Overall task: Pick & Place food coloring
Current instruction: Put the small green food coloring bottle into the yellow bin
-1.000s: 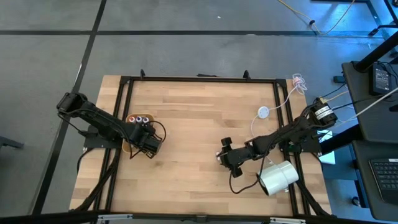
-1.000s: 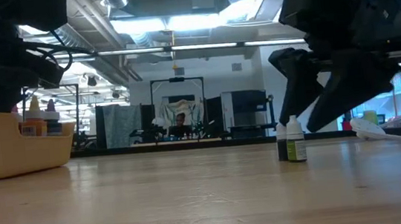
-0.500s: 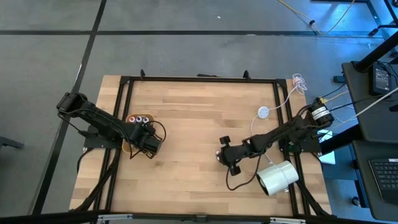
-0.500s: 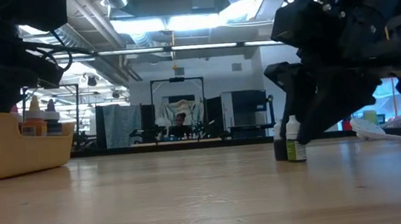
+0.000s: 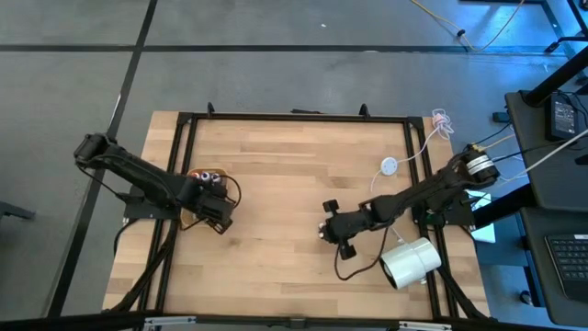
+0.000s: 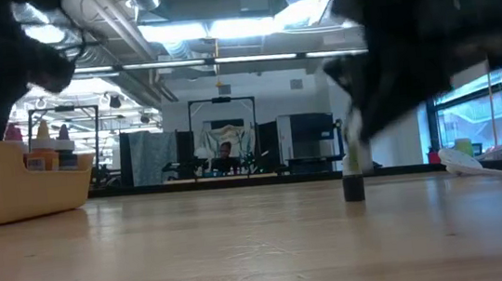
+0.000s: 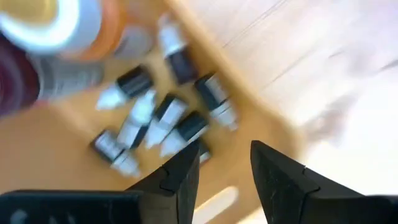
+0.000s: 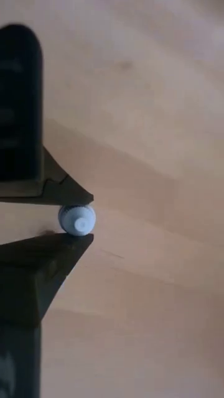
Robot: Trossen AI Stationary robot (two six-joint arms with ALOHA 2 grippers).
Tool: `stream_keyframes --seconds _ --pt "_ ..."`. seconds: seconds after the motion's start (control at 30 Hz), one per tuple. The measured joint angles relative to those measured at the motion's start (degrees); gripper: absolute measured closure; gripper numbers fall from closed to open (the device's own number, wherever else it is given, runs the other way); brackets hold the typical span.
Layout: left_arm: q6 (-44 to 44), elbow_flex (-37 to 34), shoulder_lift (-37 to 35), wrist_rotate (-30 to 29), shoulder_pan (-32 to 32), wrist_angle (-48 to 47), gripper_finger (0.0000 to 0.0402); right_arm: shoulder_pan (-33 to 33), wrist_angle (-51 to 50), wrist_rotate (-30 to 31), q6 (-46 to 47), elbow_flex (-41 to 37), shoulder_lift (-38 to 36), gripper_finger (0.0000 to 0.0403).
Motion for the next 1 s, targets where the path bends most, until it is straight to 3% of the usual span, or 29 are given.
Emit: stream_keyframes --seconds 0.07,0.17,0.27,0.37,0.53,0.7,0.87,1.0 --pt "2.1 0.0 -2.7 -3.1 -0.5 1.9 0.0262 0.0 -0.3 -0.2 -1.5 0.8 -3.0 0.0341" --pt "7.0 0.0 -6.5 -13.9 -2.3 7.5 0.0261 -0.8 1.0 -0.1 -4.2 0.9 -8.3 0.0341" --pt "16.3 0.0 -8.9 -24.7 -4.6 16.9 0.0261 -2.3 3.5 0.3 -6.1 0.9 -12.5 0.0341" --pt "26.5 0.0 -9.7 -29.7 -5.7 28.3 0.0261 -3.3 9.3 0.4 -9.2 0.9 -14.5 0.0341" --pt "46.1 -0.2 -6.0 -30.8 -5.7 47.3 0.026 -3.9 21.1 -1.6 -13.9 0.9 -14.5 0.034" --pt "62.4 -0.2 2.5 -29.9 -5.6 65.6 0.026 -3.9 27.1 -1.8 -17.6 0.9 -13.9 0.0337" --pt "72.3 -0.3 12.5 -27.9 -5.4 83.4 0.0262 -3.9 31.2 -4.8 -18.5 0.9 -12.8 0.0339" --pt "73.3 -0.1 17.8 -27.9 -5.4 92.2 0.0264 -3.9 32.6 -4.7 -18.8 0.9 -11.9 0.0333"
